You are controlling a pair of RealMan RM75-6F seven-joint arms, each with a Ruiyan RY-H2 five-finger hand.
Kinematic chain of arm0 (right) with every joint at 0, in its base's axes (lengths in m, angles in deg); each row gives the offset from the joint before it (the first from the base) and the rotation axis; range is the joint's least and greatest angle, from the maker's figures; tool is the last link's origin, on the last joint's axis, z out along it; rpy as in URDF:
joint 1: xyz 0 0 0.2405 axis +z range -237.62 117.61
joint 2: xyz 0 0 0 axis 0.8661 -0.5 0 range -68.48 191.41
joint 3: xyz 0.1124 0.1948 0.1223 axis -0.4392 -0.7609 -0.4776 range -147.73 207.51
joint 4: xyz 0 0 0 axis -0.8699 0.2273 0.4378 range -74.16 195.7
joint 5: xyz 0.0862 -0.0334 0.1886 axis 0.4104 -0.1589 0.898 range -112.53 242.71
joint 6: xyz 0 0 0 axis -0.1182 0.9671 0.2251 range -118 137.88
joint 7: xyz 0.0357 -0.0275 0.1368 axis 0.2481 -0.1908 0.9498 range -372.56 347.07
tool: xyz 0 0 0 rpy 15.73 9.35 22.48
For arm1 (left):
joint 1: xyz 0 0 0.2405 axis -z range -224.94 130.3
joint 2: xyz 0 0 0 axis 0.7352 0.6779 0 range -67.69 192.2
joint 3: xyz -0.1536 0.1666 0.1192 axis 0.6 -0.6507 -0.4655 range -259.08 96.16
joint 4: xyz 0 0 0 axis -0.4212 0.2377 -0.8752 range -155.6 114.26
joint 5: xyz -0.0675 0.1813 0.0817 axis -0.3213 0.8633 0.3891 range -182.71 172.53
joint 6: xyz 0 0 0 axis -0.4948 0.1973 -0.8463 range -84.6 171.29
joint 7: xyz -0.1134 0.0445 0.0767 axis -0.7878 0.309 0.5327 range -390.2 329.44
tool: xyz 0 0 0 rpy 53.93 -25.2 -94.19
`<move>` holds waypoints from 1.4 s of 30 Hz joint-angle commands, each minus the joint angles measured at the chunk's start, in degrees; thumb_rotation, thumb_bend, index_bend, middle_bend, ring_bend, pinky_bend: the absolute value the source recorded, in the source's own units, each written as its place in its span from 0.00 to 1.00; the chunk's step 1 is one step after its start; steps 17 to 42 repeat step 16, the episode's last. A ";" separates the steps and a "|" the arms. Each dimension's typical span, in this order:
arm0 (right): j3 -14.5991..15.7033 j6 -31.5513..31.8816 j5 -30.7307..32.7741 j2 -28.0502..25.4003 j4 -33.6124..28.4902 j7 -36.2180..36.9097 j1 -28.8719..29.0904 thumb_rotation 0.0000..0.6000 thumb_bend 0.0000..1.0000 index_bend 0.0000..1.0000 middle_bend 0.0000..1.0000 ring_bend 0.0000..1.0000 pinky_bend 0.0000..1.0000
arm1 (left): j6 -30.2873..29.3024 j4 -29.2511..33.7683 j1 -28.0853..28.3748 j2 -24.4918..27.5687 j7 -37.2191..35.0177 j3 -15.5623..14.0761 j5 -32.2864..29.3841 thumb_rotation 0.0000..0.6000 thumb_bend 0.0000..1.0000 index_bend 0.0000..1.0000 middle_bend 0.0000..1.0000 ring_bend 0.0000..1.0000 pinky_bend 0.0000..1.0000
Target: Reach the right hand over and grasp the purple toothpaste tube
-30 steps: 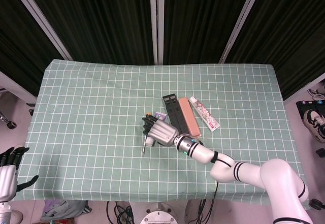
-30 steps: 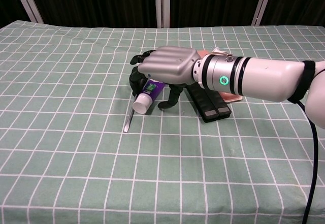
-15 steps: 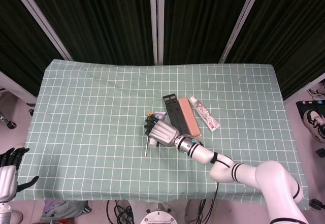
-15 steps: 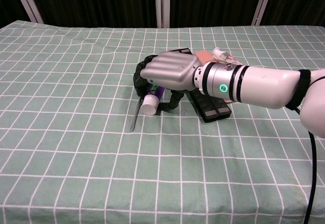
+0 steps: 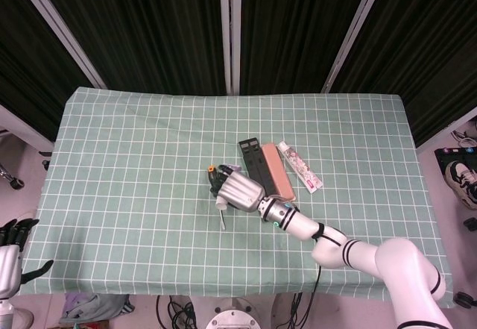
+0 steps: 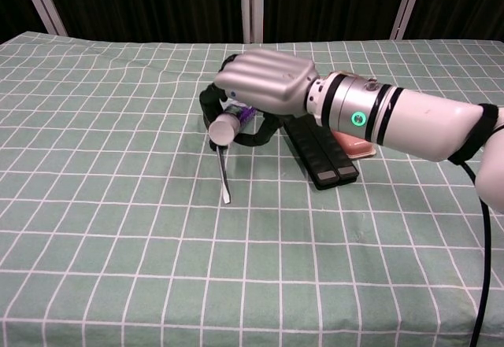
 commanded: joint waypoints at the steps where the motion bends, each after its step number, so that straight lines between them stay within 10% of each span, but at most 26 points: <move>1: -1.55 5.02 -1.27 -3.80 -5.96 2.08 -0.83 1.00 0.39 0.74 0.64 0.34 0.21 | -0.13 0.25 0.03 0.14 0.15 0.04 0.17 1.00 0.01 0.20 0.17 0.10 0.15; 13: -4.87 16.69 -6.78 -11.21 -20.42 0.80 -1.77 1.00 0.43 0.79 0.69 0.38 0.26 | -0.71 3.19 -0.07 1.34 2.43 -0.13 0.95 1.00 0.01 0.20 0.17 0.10 0.15; 42: -4.77 16.50 -7.10 -11.66 -21.19 -0.26 -1.79 1.00 0.43 0.79 0.69 0.38 0.26 | -0.73 3.61 -0.10 1.40 2.71 -0.17 1.02 1.00 0.01 0.20 0.17 0.10 0.15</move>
